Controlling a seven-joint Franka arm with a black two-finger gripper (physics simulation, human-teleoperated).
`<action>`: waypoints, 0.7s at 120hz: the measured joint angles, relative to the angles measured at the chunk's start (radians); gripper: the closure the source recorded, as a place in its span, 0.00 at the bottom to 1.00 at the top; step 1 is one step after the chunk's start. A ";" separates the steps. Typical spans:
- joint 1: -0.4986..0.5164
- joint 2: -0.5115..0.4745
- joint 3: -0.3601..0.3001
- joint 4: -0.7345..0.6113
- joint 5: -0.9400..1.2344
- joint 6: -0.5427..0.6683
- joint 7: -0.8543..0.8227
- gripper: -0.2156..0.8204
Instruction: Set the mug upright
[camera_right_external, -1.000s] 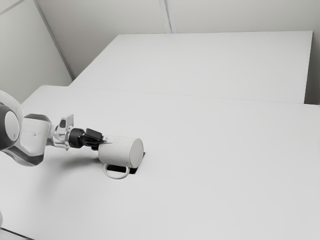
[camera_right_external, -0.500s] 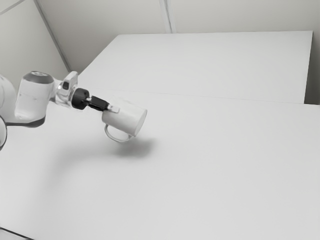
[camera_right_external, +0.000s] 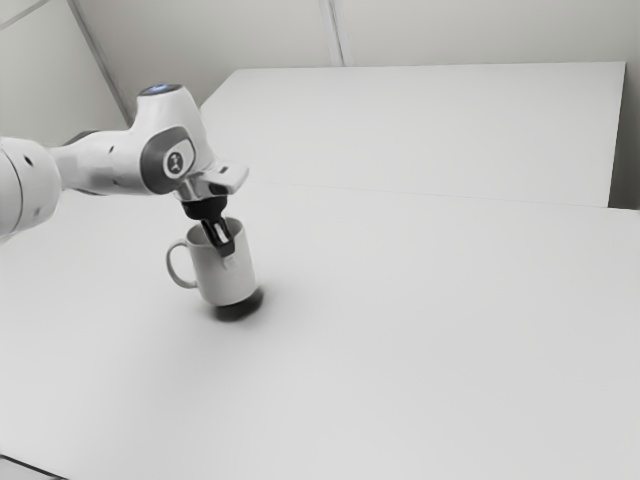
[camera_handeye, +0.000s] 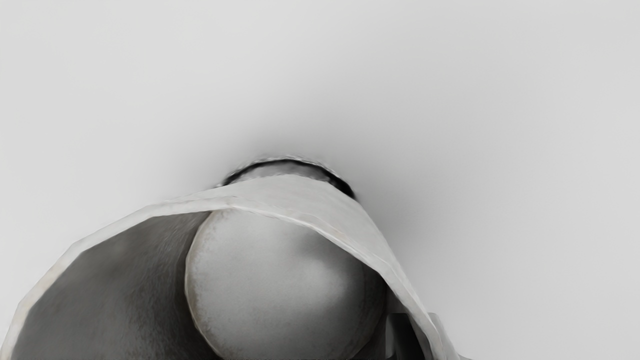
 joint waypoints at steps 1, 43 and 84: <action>-0.002 -0.002 0.000 -0.007 0.003 0.009 -0.010 0.97; -0.042 -0.032 0.002 -0.151 0.037 0.233 -0.328 0.97; -0.027 -0.036 0.002 -0.158 0.026 0.286 -0.502 0.43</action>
